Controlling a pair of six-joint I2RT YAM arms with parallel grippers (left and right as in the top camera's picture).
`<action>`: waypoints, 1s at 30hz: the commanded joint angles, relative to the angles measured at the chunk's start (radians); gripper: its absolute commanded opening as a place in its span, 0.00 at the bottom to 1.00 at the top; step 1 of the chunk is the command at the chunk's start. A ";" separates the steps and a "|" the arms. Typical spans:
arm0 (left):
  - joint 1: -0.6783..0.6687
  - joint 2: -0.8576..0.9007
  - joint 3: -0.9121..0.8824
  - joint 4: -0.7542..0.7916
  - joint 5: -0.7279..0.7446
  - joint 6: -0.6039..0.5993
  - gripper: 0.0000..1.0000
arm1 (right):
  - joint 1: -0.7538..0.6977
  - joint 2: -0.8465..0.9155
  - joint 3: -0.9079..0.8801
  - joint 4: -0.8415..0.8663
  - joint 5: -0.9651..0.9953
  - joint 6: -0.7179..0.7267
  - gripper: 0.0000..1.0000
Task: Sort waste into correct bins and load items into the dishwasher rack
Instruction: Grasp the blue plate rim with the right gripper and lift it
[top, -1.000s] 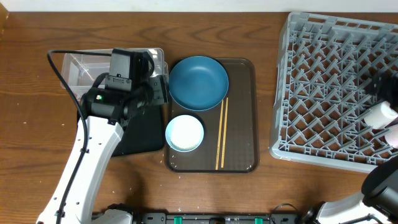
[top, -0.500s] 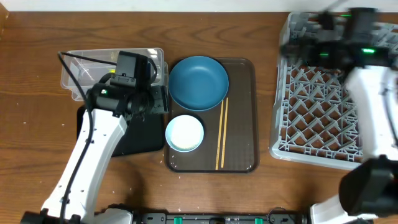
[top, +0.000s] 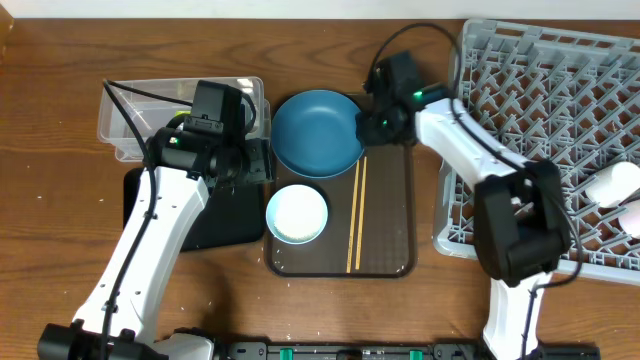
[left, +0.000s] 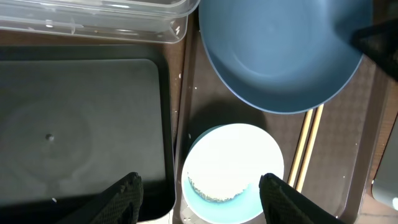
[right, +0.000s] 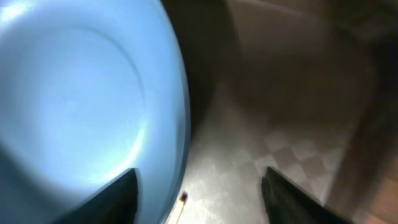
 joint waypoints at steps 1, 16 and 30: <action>0.003 0.004 -0.006 -0.006 -0.012 0.005 0.63 | 0.017 0.019 0.012 0.019 0.046 0.044 0.38; 0.003 0.004 -0.006 0.003 -0.012 0.005 0.64 | -0.149 -0.161 0.238 -0.061 0.183 -0.039 0.01; 0.003 0.004 -0.006 0.028 -0.012 0.005 0.64 | -0.486 -0.357 0.249 0.234 0.951 -0.600 0.01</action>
